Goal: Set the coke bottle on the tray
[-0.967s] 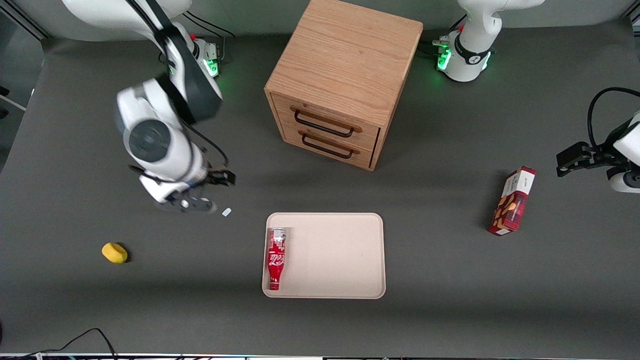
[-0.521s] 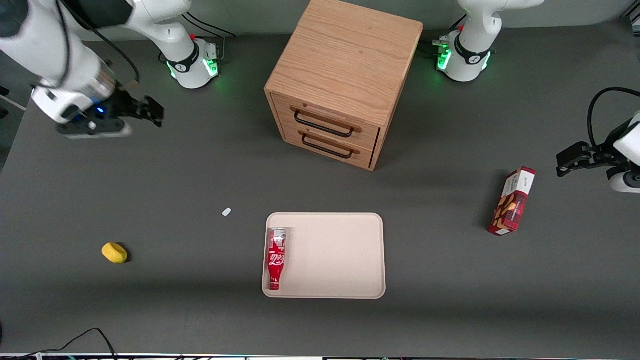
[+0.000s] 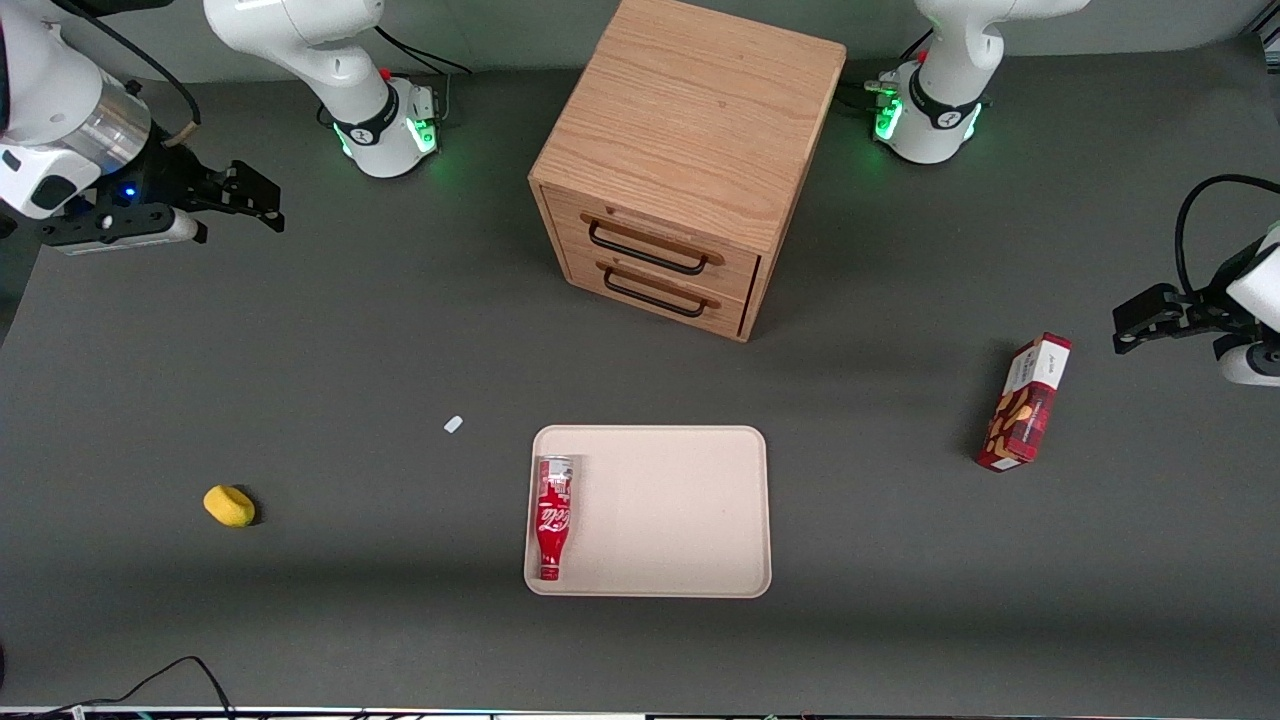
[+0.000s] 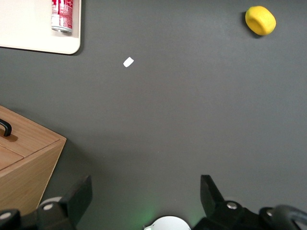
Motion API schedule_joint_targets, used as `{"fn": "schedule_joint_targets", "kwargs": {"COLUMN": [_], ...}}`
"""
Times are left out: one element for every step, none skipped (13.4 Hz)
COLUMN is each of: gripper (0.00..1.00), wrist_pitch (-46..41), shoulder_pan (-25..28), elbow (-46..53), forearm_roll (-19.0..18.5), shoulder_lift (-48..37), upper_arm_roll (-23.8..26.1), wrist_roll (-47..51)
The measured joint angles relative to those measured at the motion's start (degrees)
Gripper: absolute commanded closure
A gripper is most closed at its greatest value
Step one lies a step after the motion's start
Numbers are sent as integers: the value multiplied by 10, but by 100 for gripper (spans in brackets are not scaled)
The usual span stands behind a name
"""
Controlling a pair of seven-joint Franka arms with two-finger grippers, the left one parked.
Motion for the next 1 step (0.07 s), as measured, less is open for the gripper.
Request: {"fn": "schedule_joint_targets", "kwargs": {"gripper": [0], "wrist_pitch": [0], "shoulder_pan": [-3], "elbow": [3], "forearm_roll": [0], "shoulder_lift": [2], "upper_arm_roll": [0], "wrist_roll": [-3]}}
